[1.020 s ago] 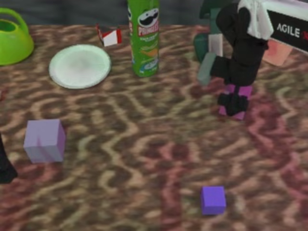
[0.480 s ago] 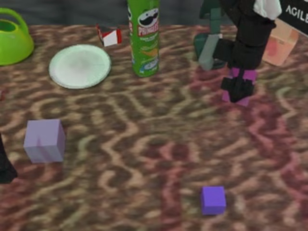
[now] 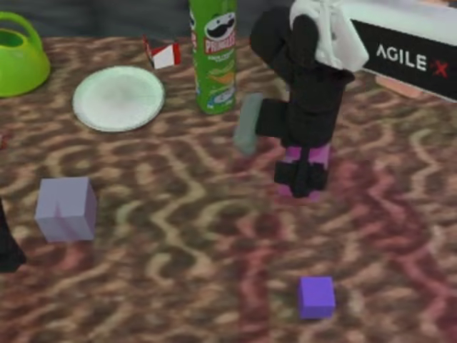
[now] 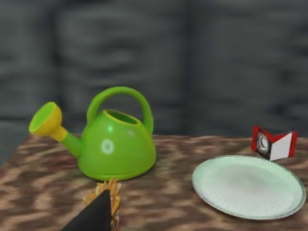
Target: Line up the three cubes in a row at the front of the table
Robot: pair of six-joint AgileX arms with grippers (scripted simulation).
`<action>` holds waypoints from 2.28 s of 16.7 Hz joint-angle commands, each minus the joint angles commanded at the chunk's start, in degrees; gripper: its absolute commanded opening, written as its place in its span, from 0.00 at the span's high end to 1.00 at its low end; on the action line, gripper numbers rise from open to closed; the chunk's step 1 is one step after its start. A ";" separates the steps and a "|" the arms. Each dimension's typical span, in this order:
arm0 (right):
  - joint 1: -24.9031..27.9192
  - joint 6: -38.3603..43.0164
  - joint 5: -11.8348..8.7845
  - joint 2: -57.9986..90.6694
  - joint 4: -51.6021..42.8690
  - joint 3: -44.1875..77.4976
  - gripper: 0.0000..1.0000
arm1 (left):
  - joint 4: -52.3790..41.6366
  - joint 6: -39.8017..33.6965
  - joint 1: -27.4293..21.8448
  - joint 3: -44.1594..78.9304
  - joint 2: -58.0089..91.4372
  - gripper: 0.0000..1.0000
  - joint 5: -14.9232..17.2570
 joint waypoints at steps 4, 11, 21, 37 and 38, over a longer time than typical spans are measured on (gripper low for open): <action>12.58 4.48 -0.18 -9.48 4.23 -15.40 1.00 | 0.00 0.00 0.00 0.00 0.00 0.00 0.00; 19.97 7.32 -0.12 -15.78 7.22 -22.91 1.00 | 0.00 0.00 0.00 0.00 0.00 0.00 0.00; 20.03 7.51 -0.10 -10.51 21.34 -31.69 1.00 | 0.00 0.00 0.00 0.00 0.00 0.00 0.00; 20.06 7.49 -0.08 -10.33 21.69 -31.92 0.10 | 0.00 0.00 0.00 0.00 0.00 0.00 0.00; 20.06 7.49 -0.08 -10.33 21.69 -31.92 0.02 | 0.00 0.00 0.00 0.00 0.00 0.00 0.00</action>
